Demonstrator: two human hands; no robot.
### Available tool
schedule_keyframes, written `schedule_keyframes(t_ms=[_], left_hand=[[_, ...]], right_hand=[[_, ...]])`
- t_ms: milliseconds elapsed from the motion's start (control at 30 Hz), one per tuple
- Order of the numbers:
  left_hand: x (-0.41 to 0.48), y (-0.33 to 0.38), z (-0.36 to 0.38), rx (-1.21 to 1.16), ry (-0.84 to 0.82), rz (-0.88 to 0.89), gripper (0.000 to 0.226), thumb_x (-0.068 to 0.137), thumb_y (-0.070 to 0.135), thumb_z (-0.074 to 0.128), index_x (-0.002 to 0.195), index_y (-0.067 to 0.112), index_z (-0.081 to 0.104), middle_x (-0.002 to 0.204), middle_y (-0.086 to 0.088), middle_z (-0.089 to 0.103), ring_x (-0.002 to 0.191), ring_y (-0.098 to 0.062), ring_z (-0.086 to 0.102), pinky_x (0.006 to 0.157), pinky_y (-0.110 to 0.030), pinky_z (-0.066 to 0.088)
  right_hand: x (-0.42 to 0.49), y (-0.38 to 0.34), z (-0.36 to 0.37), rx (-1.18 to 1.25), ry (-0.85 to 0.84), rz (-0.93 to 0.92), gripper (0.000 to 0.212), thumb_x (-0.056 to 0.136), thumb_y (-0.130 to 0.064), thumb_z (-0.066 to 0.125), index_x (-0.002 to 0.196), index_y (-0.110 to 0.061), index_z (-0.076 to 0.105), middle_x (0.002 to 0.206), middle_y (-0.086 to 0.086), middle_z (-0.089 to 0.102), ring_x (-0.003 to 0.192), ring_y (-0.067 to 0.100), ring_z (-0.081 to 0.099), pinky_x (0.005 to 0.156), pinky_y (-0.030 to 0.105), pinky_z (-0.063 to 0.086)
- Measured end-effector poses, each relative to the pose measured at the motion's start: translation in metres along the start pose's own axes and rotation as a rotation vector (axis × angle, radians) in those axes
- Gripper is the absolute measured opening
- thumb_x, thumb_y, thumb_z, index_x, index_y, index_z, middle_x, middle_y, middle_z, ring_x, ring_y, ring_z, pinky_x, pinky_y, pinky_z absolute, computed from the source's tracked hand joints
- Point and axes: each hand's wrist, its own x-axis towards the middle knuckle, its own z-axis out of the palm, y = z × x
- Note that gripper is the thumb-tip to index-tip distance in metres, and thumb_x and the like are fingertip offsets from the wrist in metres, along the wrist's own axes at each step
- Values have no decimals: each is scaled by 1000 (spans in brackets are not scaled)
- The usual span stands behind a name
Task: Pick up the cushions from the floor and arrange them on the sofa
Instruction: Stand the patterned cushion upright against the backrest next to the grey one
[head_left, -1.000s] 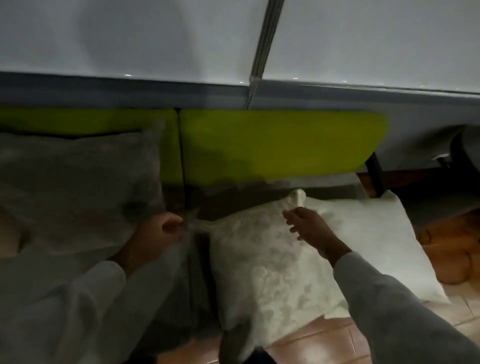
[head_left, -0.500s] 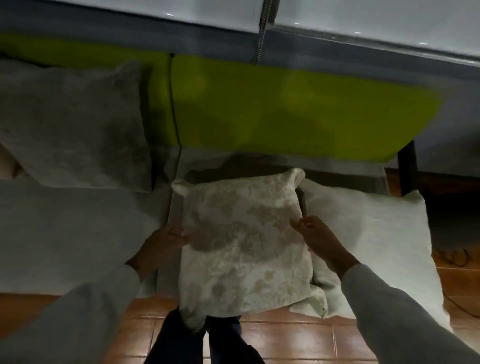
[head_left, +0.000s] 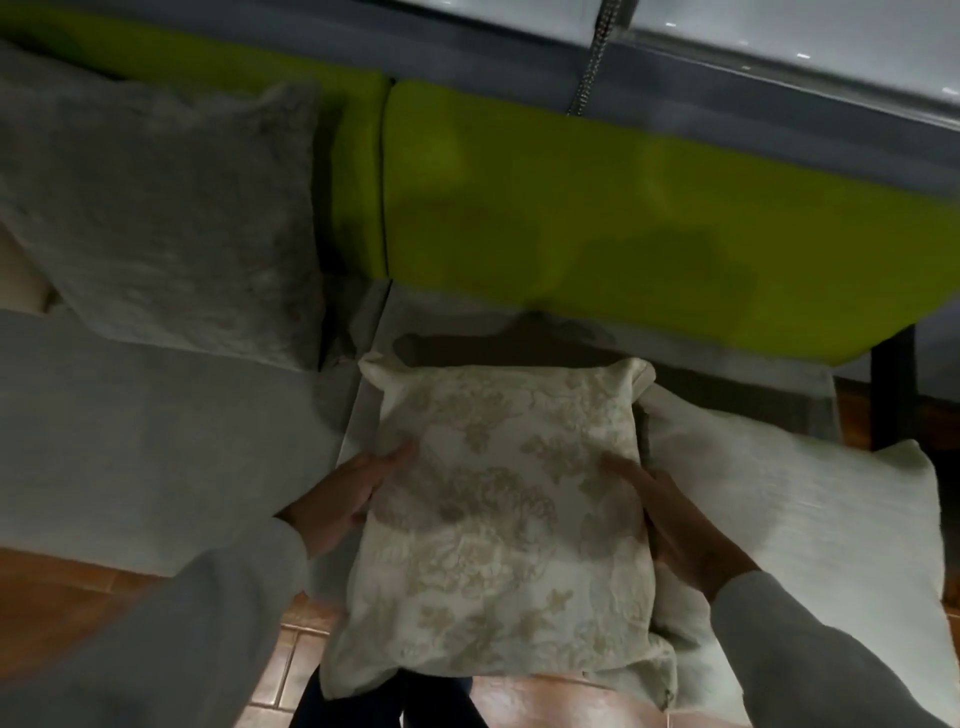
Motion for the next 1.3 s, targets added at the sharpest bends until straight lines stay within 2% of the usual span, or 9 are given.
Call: schedule_keyframes(t_ms=[133,300,500,667,800,967,1067,1200,1300], left_hand=[[-7,16,2,-38,26,-1,67,71,65,77,120,20,68,108,3,80,95,-15,76,81,-36,57],[-18,63,-7,-118,71,147,49,73,47,80,111,17,70,97,3,81,83,-13,77,58,-20,58],[-24,152,-30,-120,134,351,40,75,39,81,109,18,76,105,-5,80,97,-23,76,79,-32,61],[-20,201,-47,-208,98,382,57,62,45,84,114,24,72,107,-2,80,96,-26,75,72,-37,61],[-5,213,-58,-181,7,406,80,46,52,96,117,23,71,109,-1,79,98,-25,76,72,-36,61],[18,219,-71,-123,28,402,93,42,52,98,122,14,67,115,-11,76,100,-30,75,75,-39,62],[29,241,-86,-173,212,542,87,54,39,92,129,13,57,120,-11,71,105,-31,72,81,-44,60],[37,281,-109,-202,163,695,70,71,17,84,133,32,54,123,11,70,109,-10,70,80,-28,60],[42,299,-117,-127,227,748,33,85,5,75,112,24,71,106,7,78,105,-15,72,77,-22,59]], right_hand=[[-5,-11,5,11,3,-57,125,41,-75,93,146,-26,44,130,2,66,112,25,68,83,40,61],[-17,-50,11,76,-17,-121,112,31,-73,96,124,-32,48,117,-1,67,101,24,69,53,35,62],[-30,-127,27,165,-36,-302,132,42,-54,102,152,-40,31,137,2,61,118,34,65,87,60,60],[-36,-179,38,150,-155,-415,79,59,-46,97,127,-49,58,118,-8,77,96,17,78,57,38,63],[-18,-195,52,206,-153,-439,69,71,-38,94,131,-39,62,123,-1,78,109,29,75,85,60,61],[0,-210,65,301,-68,-519,50,84,-18,81,128,-28,61,117,4,79,100,19,79,72,36,66],[3,-225,55,296,61,-555,30,89,-33,77,116,-34,64,97,-15,82,85,6,79,57,25,62],[17,-248,24,363,251,-528,29,99,-38,64,127,-29,63,123,-6,72,106,16,67,76,37,49],[25,-262,10,384,298,-511,38,102,-30,62,138,-21,59,118,2,71,93,19,66,73,34,48]])
